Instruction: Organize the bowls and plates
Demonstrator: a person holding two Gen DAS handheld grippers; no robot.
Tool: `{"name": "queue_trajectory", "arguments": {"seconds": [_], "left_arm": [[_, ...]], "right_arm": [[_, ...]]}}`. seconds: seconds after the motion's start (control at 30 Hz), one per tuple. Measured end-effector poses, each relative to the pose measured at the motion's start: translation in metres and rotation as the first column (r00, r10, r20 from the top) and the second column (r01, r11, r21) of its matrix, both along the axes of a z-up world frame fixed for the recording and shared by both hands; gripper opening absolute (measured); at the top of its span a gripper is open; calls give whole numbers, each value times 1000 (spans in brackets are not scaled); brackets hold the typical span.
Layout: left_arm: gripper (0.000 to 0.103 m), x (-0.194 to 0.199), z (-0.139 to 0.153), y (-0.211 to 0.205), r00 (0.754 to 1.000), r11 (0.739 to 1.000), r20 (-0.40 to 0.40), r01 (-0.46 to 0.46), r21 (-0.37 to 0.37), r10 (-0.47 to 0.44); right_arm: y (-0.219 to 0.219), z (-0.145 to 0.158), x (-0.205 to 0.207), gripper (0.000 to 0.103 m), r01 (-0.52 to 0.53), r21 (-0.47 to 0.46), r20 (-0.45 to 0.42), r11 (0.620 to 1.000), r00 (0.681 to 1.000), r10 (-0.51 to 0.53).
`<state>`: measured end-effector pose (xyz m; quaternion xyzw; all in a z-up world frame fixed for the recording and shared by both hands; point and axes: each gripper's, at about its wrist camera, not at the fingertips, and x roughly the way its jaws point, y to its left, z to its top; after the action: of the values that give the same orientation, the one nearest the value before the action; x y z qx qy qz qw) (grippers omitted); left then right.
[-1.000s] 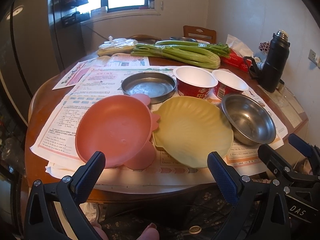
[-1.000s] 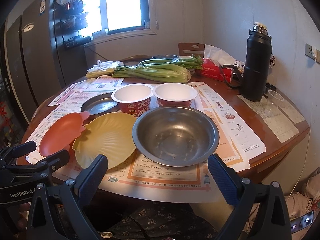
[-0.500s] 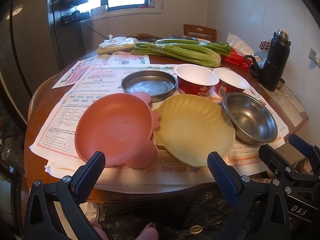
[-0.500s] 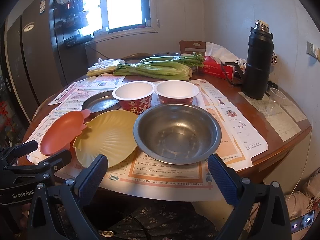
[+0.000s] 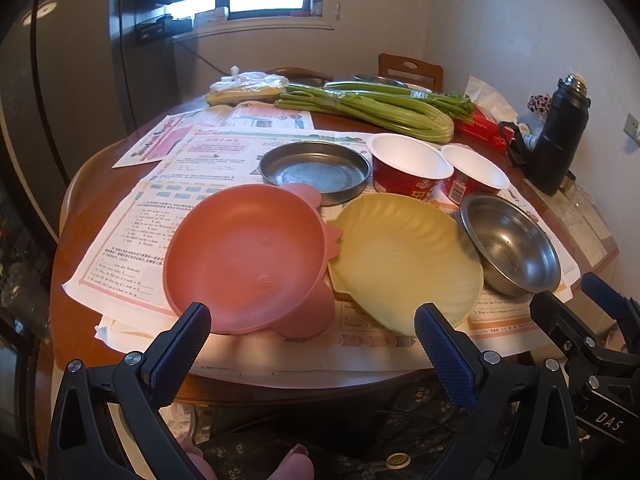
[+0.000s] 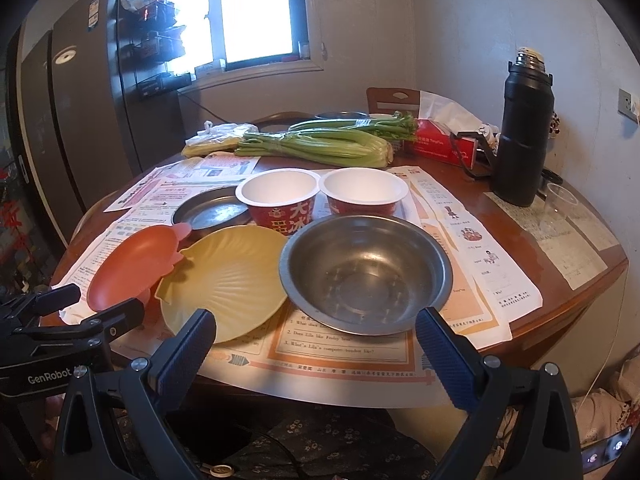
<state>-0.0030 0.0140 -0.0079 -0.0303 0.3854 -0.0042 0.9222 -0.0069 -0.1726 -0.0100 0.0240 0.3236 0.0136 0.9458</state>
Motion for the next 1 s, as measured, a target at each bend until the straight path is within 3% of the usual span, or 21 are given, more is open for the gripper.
{"name": "queue_trajectory", "arguments": {"seconds": [0.33,0.63,0.83,1.0], "left_arm": [[101,-4,3,16,999,999,17,-27,-20,28],[101,1,0,66,988,987,21,-155,-43,156],[101,8,-11,100,978,976,-1,-210,-58,210],[101,23,-20,116,975,973,-30,-222,-59,220]], "right_arm": [[8,6,4,101,-46,12,27,999,999,46],[40,22,21,101,-176,-20,51,984,983,177],[70,26,49,101,-271,-10,17,963,962,271],[103,19,78,101,-346,-61,-31,936,938,345]]}}
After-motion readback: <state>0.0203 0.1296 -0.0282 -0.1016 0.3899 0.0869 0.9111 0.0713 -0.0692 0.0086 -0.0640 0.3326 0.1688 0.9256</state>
